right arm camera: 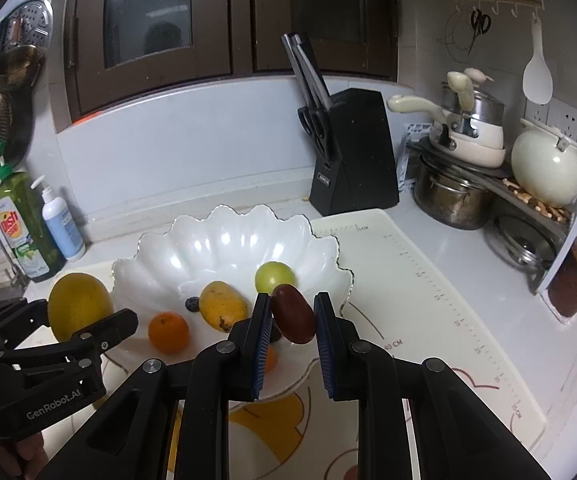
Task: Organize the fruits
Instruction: 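Lift the reddish date and pomelo and carry both over the white bowl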
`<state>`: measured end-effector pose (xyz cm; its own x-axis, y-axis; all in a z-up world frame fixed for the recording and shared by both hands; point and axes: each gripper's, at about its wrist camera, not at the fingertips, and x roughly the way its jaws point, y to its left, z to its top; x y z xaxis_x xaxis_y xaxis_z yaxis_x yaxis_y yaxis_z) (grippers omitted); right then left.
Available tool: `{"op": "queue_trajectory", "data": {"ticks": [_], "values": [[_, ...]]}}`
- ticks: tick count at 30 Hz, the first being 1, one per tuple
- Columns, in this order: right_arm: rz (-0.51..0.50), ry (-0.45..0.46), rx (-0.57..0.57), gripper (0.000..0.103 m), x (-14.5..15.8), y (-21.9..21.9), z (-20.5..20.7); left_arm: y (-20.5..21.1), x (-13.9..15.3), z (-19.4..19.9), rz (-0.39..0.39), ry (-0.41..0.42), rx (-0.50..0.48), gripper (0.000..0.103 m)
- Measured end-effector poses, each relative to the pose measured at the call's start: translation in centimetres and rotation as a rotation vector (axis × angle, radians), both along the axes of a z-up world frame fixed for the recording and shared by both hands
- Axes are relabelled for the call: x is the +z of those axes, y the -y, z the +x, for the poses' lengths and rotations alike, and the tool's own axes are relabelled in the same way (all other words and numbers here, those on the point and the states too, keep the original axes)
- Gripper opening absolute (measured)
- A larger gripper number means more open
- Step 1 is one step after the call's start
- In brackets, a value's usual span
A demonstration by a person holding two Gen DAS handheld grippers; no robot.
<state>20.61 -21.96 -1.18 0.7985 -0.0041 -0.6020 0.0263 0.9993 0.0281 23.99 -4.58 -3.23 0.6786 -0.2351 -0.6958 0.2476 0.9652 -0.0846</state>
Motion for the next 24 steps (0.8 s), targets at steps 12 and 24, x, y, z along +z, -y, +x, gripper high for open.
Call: {"op": "queue_trajectory", "data": {"ticks": [12,24], "values": [[0.009,-0.047,0.006,0.023,-2.3,0.1,3.0,0.0,-1.9,2.9,-0.013,-0.038,0.002,0.06],[0.009,-0.083,0.022,0.023,-3.5,0.1,4.6,0.1,-3.2,3.8,-0.014,-0.074,-0.006,0.06]]}}
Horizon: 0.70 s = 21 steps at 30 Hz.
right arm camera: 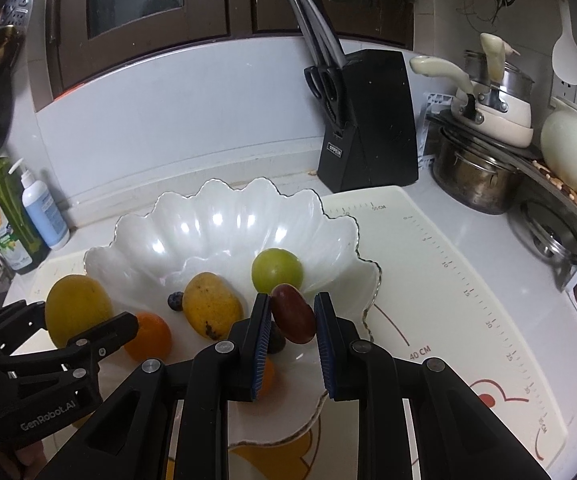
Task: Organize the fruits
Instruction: 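Lift the reddish date and pomelo and carry both over the white bowl, then open both grippers to drop the date and pomelo into the bowl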
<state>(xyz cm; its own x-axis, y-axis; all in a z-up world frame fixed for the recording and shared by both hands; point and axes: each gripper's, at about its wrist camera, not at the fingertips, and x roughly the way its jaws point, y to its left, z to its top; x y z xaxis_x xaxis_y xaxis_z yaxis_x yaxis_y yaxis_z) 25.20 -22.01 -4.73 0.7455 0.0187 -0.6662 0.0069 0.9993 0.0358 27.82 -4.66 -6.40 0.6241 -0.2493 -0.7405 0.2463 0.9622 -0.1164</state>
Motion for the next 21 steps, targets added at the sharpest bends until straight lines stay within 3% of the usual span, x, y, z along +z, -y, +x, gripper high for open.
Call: {"op": "queue_trajectory", "data": {"ticks": [3,7,12,15,21], "values": [[-0.002,0.006,-0.002,0.024,0.1,0.0,0.0,0.0,0.3,-0.2,-0.004,0.018,0.002,0.062],[0.002,0.004,-0.003,0.026,0.2,0.1,-0.1,-0.1,1.2,-0.5,0.002,0.05,0.009,0.071],[-0.016,0.039,-0.031,0.064,0.8,0.0,-0.8,-0.4,1.6,-0.8,0.023,0.067,0.025,0.079],[-0.031,0.058,-0.049,0.077,1.2,0.0,-1.3,-0.7,1.9,-1.1,0.028,0.077,0.045,0.088],[-0.024,0.074,-0.055,0.083,2.1,-0.1,-2.1,-1.2,2.8,-2.1,0.028,0.095,0.06,0.096]]}}
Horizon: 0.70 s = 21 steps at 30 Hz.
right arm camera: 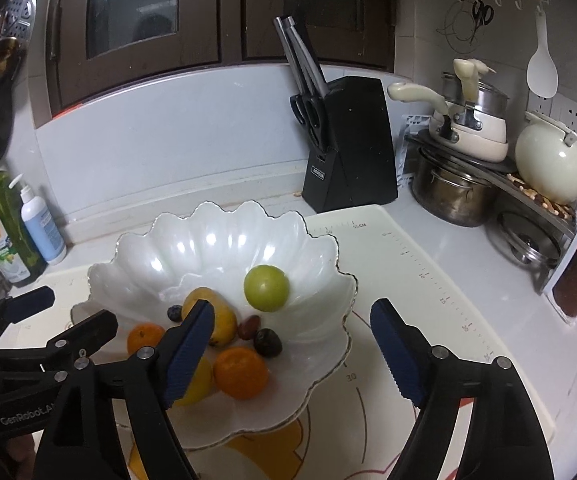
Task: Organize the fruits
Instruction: 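Open both grippers to drop the date and pomelo into the bowl, then move both open grippers back toward the small kiwi on the mat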
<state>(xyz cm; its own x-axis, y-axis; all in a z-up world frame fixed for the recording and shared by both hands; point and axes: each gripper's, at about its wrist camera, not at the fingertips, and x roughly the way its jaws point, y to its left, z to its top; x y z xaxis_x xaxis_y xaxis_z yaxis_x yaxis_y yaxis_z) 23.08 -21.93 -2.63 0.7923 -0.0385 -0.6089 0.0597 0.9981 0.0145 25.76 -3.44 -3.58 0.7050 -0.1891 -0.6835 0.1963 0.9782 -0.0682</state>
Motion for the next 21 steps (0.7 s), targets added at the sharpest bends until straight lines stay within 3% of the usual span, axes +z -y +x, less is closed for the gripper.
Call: {"op": "queue_trajectory", "data": {"ticks": [3,21], "values": [[0.001,0.013,-0.007,0.086,0.4,-0.1,-0.7,-0.3,0.6,-0.6,0.009,0.019,0.018,0.102],[-0.001,0.055,-0.01,0.087,3.0,-1.9,-5.1,-2.4,3.6,-5.0,0.012,0.07,0.041,0.103]]}}
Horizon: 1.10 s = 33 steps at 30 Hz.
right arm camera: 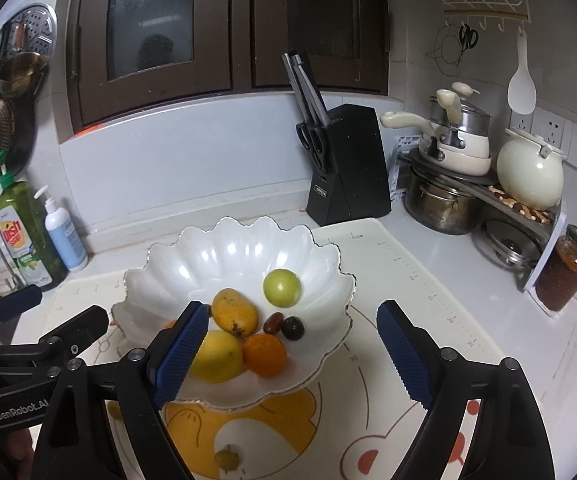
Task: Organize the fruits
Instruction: 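Move both open grippers back toward the small kiwi on the mat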
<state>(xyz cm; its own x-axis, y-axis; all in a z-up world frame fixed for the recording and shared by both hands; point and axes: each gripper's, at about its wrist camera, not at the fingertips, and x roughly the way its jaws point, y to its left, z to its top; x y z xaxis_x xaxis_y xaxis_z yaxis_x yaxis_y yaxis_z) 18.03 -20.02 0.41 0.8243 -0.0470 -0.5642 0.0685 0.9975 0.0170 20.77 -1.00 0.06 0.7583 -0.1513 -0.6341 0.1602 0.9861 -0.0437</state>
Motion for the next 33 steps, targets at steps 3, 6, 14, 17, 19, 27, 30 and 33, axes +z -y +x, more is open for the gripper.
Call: {"op": "queue_trajectory", "data": {"ticks": [3,6,14,17,19,27,30,33], "values": [[-0.007,0.005,0.001,0.087,0.2,-0.5,-0.7,-0.5,0.3,-0.8,0.009,0.013,0.008,0.103],[-0.013,0.008,0.0,0.087,0.3,-1.0,-1.3,-1.2,0.3,-1.5,0.012,0.018,0.015,0.103],[-0.015,0.0,0.0,0.087,-0.1,-2.5,-2.8,-2.6,0.2,-3.0,0.013,0.021,0.026,0.103],[-0.014,-0.004,-0.005,0.087,-0.4,-2.8,-3.3,-2.9,-0.2,-3.4,0.014,0.017,0.028,0.103],[-0.015,-0.009,-0.008,0.087,-0.6,-3.1,-3.6,-3.2,-0.4,-3.6,0.017,0.017,0.03,0.103],[-0.031,-0.028,-0.016,0.087,-1.9,-3.9,-4.4,-3.9,-2.5,-4.2,0.027,-0.005,0.042,0.103],[-0.039,-0.037,-0.022,0.087,-2.5,-4.0,-4.7,-4.0,-3.3,-4.4,0.031,-0.009,0.041,0.102],[-0.046,-0.046,-0.026,0.087,-3.1,-4.1,-4.9,-4.0,-3.9,-4.4,0.034,-0.014,0.037,0.102]]}}
